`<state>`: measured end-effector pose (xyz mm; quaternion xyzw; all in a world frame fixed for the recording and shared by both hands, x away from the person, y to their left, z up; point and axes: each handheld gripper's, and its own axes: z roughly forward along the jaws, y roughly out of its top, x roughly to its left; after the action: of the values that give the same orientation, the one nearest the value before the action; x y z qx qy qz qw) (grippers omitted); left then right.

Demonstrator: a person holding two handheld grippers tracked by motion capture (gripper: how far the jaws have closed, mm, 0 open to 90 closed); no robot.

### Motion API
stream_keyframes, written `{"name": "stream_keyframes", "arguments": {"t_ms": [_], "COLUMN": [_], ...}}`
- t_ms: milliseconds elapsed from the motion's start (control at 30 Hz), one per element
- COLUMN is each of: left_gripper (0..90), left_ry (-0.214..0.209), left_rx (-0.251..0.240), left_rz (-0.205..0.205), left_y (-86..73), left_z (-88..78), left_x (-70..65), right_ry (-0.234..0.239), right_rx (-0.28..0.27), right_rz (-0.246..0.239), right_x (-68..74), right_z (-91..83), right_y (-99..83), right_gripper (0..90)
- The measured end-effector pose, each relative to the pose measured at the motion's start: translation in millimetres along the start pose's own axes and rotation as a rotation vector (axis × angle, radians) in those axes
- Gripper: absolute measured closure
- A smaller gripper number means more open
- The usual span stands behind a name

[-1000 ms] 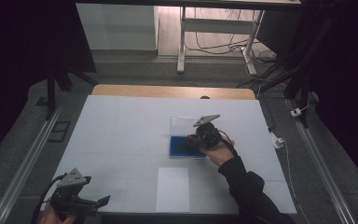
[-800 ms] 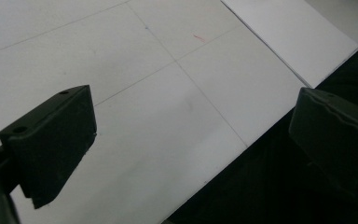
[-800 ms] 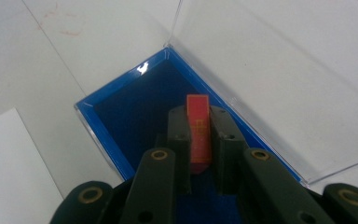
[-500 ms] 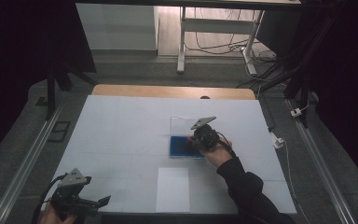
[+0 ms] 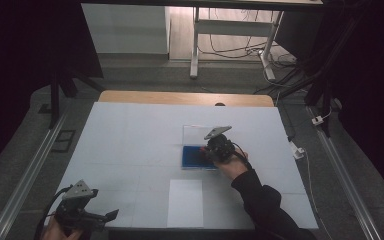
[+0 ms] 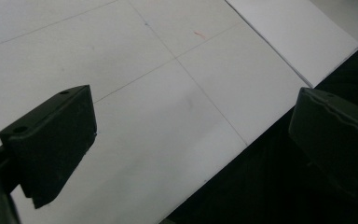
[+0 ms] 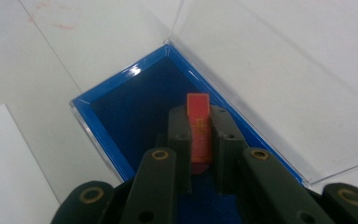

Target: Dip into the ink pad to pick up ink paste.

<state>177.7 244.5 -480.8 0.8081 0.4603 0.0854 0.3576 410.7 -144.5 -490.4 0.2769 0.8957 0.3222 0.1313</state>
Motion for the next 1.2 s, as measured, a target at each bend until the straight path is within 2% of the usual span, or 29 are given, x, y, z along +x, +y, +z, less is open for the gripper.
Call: {"name": "stream_keyframes", "arguments": {"t_ms": [33, 200, 233, 267, 300, 367, 600, 733, 900, 967, 1200], "left_gripper": [1.2, 1.2, 1.1, 1.1, 1.1, 1.1, 1.1, 1.1, 1.1, 1.1, 1.1], "left_ry": [-0.001, -0.001, -0.001, -0.001, -0.001, -0.001, -0.005, -0.004, -0.005, -0.005, -0.005], "left_rx": [0.000, -0.001, -0.001, -0.002, -0.002, -0.002, -0.005, -0.007, -0.007, -0.006, -0.007], "left_rz": [-0.001, 0.000, 0.001, 0.000, 0.000, 0.000, -0.005, -0.002, -0.001, -0.001, -0.001], "left_y": [0.0, -0.1, 0.0, 0.0, 0.0, 0.0, -0.1, -0.3, -0.3, -0.2, -0.3], "left_z": [0.0, -0.2, -0.2, -0.1, -0.1, -0.1, -0.4, -0.6, -0.5, -0.5, -0.5], "left_x": [0.0, 0.1, 0.3, 0.3, 0.3, 0.3, 0.8, 0.7, 0.6, 0.5, 0.6], "right_ry": [0.019, 0.032, 0.022, -0.005, -0.005, -0.038, 0.004, 0.006, 0.014, 0.030, 0.065], "right_rx": [-0.005, -0.016, -0.016, -0.012, -0.012, -0.009, -0.006, -0.063, -0.093, -0.095, -0.054], "right_rz": [0.023, 0.036, 0.024, -0.007, -0.007, -0.054, -0.023, -0.017, -0.011, -0.008, -0.023], "right_x": [-3.5, -6.1, -4.6, 1.3, 1.3, 7.7, 0.3, -0.2, 0.9, 1.1, 6.5], "right_z": [-0.3, -0.1, -0.1, 0.0, 0.0, 0.3, -1.6, -11.8, -20.9, -20.8, -10.8], "right_y": [-1.2, -2.6, -2.4, -1.6, -1.6, -0.4, 0.7, 6.2, 9.8, 9.8, 7.8], "right_gripper": [80.9, 80.9, 80.9, 80.9, 80.9, 80.8, 80.5, 80.4, 80.4, 80.4, 80.4]}}
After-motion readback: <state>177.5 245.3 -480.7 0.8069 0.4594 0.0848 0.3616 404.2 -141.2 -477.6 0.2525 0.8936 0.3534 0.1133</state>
